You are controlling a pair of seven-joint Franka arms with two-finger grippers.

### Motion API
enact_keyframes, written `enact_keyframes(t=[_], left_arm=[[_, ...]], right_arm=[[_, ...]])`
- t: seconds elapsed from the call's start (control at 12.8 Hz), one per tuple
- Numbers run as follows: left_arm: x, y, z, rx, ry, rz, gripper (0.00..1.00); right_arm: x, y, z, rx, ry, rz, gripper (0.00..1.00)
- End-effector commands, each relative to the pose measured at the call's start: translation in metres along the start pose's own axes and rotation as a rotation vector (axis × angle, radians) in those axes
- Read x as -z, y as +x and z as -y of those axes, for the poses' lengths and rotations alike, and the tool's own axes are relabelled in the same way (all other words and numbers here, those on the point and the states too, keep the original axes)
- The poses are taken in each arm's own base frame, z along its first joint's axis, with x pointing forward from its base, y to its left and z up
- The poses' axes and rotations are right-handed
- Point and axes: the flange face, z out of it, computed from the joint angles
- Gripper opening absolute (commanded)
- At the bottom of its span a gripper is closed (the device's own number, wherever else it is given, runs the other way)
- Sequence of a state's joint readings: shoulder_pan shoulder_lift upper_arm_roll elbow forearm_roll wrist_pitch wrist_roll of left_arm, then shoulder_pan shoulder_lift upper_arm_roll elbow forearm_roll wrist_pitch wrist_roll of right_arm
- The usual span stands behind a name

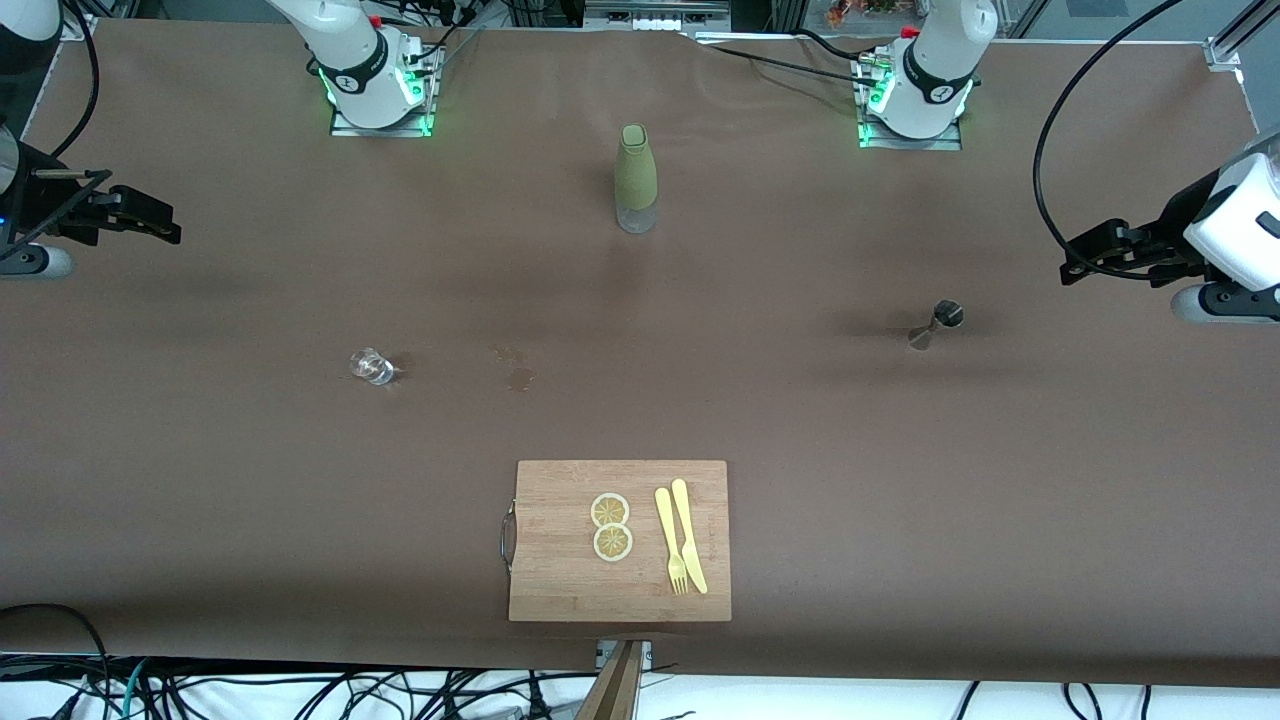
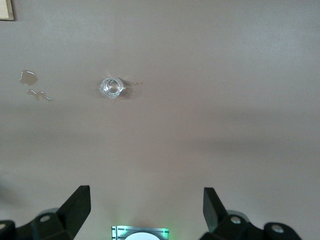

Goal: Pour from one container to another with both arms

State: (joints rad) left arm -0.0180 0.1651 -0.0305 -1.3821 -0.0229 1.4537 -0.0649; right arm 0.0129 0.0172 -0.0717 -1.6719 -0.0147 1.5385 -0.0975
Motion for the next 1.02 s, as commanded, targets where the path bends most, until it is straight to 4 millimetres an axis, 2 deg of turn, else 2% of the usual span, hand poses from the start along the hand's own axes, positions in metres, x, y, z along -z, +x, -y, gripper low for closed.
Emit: enact_keyframes(t=[0.0,0.47,0.94], left_arm=[[0.005,0.003,-0.001,0.0,-0.015,-0.008,1.0],[0.003,0.004,-0.004,-0.006,-0.017,-0.006,1.0],[0.003,0.013,0.011,0.019,-0.023,-0.015,1.0]], right_arm=[[0.006,0.0,-0.001,0.002,0.015,0.0,1.0],[0.005,0.002,-0.002,0.004,0.007,0.001,1.0],[0.004,0.004,0.002,0.003,0.012,-0.003,1.0]])
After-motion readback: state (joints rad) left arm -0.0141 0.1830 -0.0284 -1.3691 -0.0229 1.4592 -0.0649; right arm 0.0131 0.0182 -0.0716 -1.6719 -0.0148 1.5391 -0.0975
